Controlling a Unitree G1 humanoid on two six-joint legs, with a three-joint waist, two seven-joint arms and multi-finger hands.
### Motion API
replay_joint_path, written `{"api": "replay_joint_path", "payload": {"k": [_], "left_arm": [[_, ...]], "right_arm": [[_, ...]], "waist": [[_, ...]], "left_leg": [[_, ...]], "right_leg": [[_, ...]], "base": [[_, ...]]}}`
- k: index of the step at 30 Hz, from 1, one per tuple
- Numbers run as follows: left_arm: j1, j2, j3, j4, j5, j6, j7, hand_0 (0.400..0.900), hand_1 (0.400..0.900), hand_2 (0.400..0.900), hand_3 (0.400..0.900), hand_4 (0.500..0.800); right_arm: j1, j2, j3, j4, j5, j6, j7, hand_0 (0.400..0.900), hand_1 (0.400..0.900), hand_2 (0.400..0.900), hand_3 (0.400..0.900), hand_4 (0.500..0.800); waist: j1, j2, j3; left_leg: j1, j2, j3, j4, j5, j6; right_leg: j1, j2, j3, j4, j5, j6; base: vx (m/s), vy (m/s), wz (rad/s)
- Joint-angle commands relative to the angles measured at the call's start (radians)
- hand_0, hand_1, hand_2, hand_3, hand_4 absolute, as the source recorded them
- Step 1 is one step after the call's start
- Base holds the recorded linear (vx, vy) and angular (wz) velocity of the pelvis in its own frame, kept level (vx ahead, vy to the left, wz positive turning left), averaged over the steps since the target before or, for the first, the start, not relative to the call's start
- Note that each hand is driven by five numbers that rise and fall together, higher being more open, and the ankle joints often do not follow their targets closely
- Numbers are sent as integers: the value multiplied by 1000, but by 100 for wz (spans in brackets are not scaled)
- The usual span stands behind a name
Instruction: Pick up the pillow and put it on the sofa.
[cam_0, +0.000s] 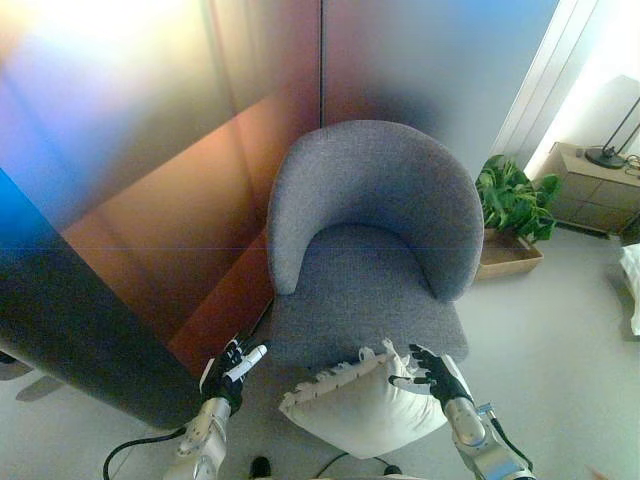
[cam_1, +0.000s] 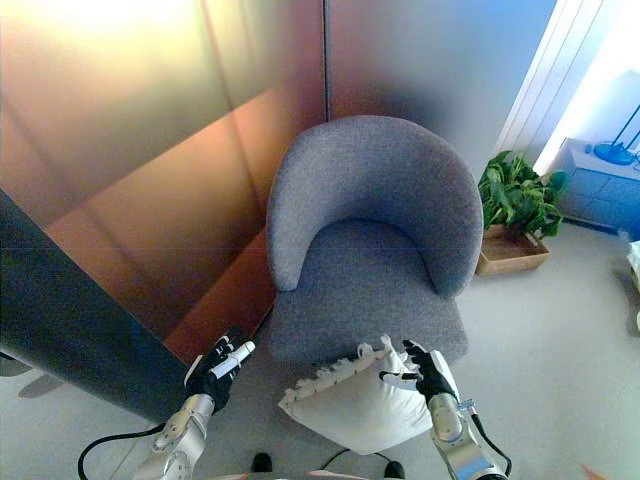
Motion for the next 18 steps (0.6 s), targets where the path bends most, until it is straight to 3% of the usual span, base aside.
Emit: {"api": "replay_joint_path", "payload": {"k": [1,18], "left_arm": [[-89,53,18,-75,33,-79,-40,900,900,900,900,800],[-82,53,32,-72,8,-97,-55,900,900,900,900,800]], "right_arm": [[-90,-27,-13,-62,-28,-37,-32,900,900,900,900,800],[-87,-29,-17,-46,-48,-33,-24,900,900,900,900,800]], "waist": [[8,-32,-6],[8,-33,-4]], "left_leg": [[43,10,9,4,-41,17],[48,12,10,4,-43,17]], "right_leg": [[22,-87,-33,11,6,49],[22,-85,-27,13,4,48]], "base": [[0,0,0],[2,0,0]]}}
